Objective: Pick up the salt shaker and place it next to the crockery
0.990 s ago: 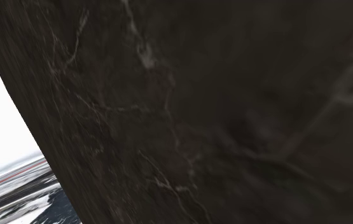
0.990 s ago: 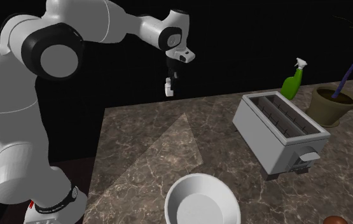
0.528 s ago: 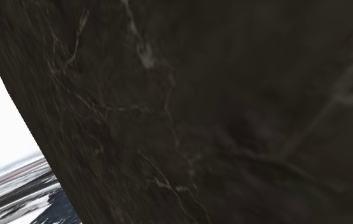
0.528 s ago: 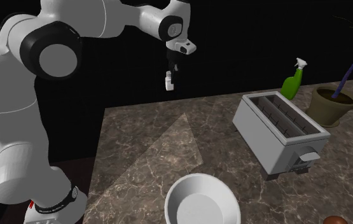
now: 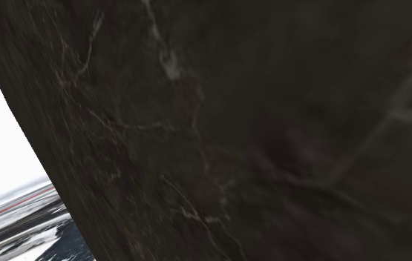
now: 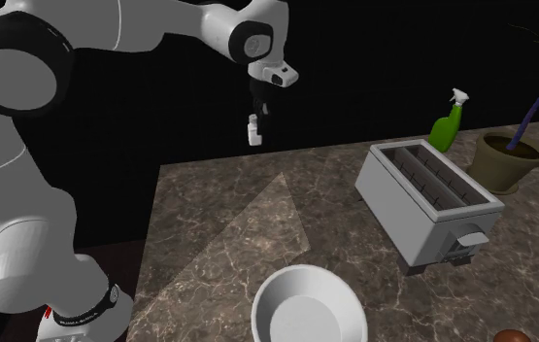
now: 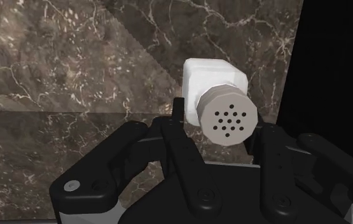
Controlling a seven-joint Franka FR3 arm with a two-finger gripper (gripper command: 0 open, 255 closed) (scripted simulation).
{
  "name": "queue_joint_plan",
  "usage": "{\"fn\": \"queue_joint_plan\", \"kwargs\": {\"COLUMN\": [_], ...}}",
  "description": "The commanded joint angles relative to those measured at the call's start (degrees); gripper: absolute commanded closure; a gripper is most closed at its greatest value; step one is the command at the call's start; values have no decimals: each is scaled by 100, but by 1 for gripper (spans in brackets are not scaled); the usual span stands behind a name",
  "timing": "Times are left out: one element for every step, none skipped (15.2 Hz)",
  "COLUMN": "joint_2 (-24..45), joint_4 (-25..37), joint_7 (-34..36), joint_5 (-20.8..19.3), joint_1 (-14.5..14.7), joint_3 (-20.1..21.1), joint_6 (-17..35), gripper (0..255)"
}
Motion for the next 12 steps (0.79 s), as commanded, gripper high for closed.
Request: {"fn": "queue_joint_plan", "kwargs": {"joint_2": [-446,-639,-828,-1013,-1193,-1370,-1542,-1711,-1876,-2037,-2194,-2348], "joint_4": [-527,-742,-949,-1148,-1339,-1523,-1700,-1870,-2034,-2191,-2342,-2487], "joint_7": [-242,-374,-505,-637,-767,-897,-1026,-1154,-1280,-1406,-1530,-1654], "joint_5": [155,216,270,319,361,396,425,446,461,469,470,464], "joint_1": [-117,-172,-223,-271,-316,-358,-398,-439,-477,-515,-553,-592], "joint_3": [-74,-128,-187,-249,-314,-384,-457,-531,-609,-689,-771,-856], "joint_6": [74,87,95,98,95,89,77,62,44,22,-3,-31], "gripper": [255,255,255,255,255,255,255,255,255,255,255,255]}}
